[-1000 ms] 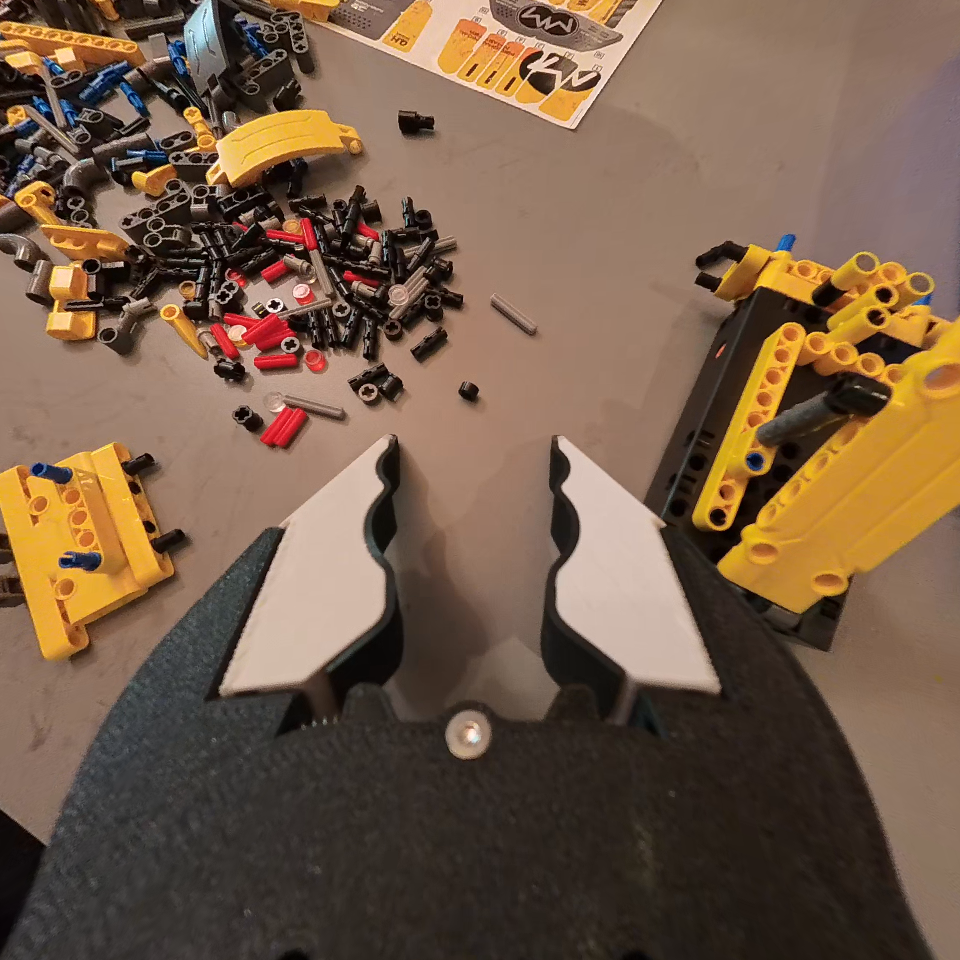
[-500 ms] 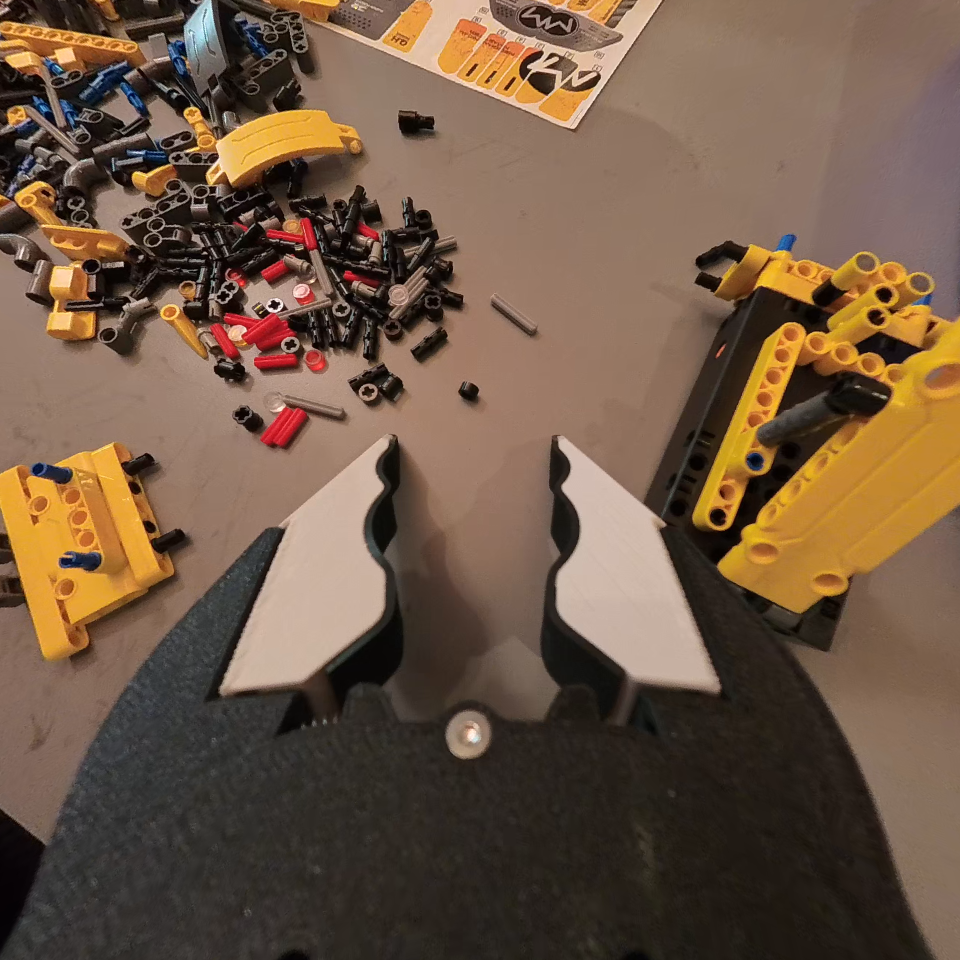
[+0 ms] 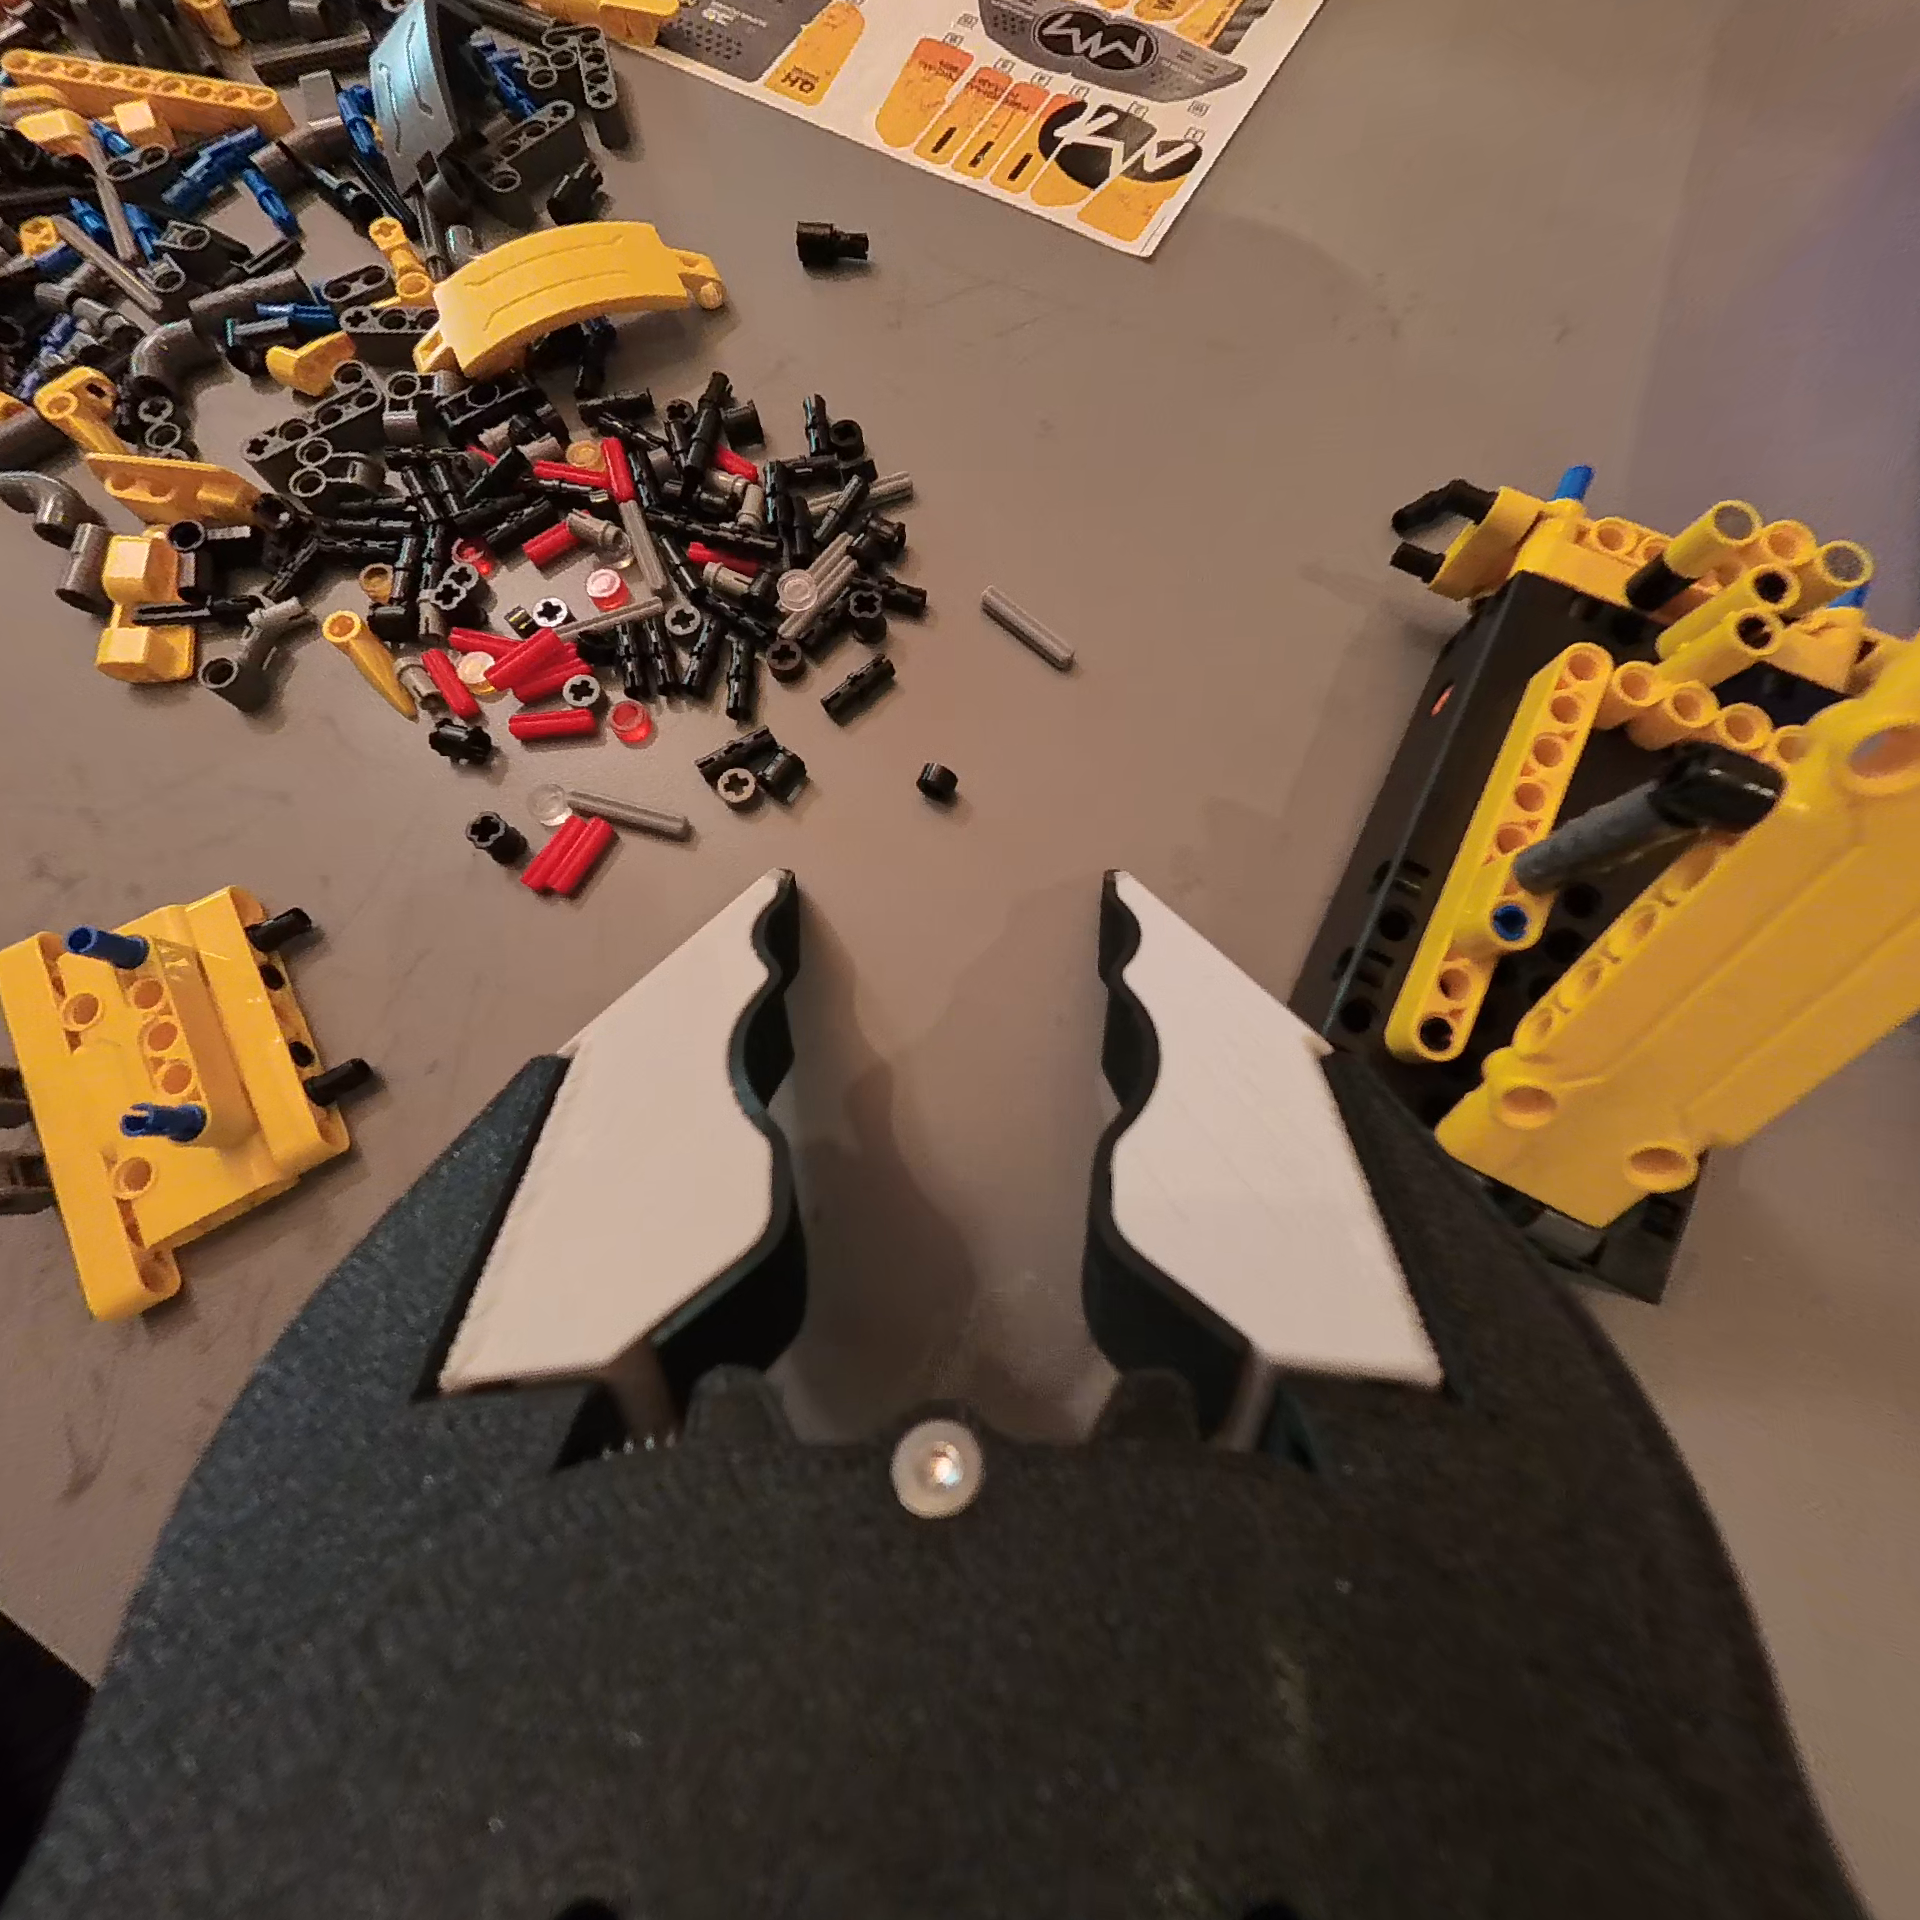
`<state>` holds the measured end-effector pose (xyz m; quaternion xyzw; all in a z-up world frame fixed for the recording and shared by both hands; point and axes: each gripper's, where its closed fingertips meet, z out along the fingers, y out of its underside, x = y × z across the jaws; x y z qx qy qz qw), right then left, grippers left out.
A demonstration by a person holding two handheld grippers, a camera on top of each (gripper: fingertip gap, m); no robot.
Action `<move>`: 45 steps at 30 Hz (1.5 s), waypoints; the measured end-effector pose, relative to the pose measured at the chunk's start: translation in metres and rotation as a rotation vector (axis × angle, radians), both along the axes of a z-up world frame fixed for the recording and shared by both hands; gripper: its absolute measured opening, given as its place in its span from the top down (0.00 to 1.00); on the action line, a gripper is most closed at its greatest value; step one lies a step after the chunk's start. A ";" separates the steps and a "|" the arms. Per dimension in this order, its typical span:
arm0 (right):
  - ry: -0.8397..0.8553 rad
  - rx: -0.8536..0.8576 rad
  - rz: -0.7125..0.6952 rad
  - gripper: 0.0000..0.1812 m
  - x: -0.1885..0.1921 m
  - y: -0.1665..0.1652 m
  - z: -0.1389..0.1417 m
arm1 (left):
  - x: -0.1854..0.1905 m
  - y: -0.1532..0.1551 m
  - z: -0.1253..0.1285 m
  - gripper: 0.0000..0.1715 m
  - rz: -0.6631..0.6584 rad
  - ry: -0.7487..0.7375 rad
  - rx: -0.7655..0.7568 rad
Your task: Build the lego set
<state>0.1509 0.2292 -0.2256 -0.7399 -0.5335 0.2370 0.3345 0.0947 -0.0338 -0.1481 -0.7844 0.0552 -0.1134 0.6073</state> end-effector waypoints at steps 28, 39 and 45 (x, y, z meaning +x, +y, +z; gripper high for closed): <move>0.293 0.334 0.650 0.67 -0.046 -0.118 0.076 | 0.015 0.060 -0.075 0.90 0.250 0.219 -0.416; 0.306 0.285 1.263 0.76 -0.058 -0.186 0.069 | 0.012 0.050 -0.051 0.99 0.104 0.111 -0.307; 0.249 0.073 1.621 0.93 -0.051 -0.218 0.058 | 0.016 0.034 -0.041 0.99 -0.085 0.153 -0.220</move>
